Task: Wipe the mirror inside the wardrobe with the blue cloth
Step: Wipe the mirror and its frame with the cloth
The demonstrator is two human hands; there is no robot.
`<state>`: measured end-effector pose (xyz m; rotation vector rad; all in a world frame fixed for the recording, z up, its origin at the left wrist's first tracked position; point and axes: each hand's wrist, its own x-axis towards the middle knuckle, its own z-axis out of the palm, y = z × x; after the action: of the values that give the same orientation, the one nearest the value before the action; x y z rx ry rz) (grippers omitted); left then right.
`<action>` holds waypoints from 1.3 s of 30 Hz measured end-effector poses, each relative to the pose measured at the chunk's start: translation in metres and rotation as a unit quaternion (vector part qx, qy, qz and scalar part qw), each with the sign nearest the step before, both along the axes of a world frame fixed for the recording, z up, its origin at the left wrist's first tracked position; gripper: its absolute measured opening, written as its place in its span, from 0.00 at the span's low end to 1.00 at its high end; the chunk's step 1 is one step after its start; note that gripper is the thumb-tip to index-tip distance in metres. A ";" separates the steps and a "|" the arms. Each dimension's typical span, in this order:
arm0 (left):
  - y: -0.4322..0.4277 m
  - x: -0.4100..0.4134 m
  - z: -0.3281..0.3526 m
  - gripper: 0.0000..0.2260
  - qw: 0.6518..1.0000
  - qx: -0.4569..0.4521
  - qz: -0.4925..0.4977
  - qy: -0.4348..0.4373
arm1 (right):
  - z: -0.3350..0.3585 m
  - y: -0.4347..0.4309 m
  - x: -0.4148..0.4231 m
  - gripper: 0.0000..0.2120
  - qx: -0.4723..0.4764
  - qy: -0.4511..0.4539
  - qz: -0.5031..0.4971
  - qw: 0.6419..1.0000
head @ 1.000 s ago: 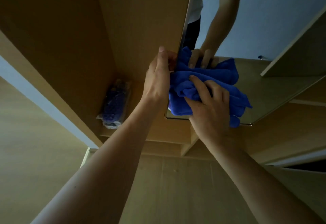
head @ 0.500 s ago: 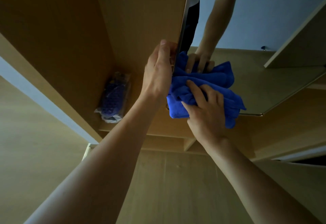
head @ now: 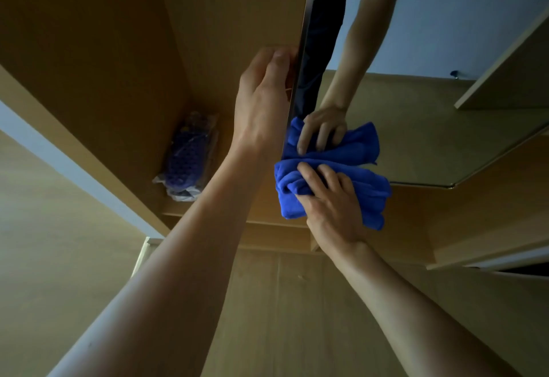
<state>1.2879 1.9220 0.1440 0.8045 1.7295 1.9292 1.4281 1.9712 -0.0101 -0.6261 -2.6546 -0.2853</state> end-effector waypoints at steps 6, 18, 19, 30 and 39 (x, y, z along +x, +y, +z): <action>0.000 0.000 -0.004 0.10 1.000 0.007 0.001 -0.002 | -0.004 -0.006 0.001 0.17 -0.074 -0.040 -0.020 0.996; 0.000 0.007 -0.008 0.09 1.000 0.005 0.013 0.015 | -0.005 -0.005 0.020 0.32 -0.235 -0.159 0.025 0.959; -0.001 0.006 -0.007 0.08 1.000 -0.001 0.007 0.021 | -0.005 -0.007 0.029 0.33 -0.246 -0.169 0.023 0.954; -0.017 0.001 0.065 0.15 0.997 -0.053 -0.032 0.053 | 0.131 -0.015 0.064 0.39 -0.216 -0.071 -0.010 0.974; -0.023 0.000 0.178 0.14 0.991 -0.016 -0.049 0.126 | 0.300 -0.017 0.068 0.36 -0.098 -0.016 -0.015 0.995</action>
<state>1.2878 1.8989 0.3221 1.1407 1.8208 1.7923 1.4957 1.9544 0.2897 -0.7291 -2.7275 -0.0432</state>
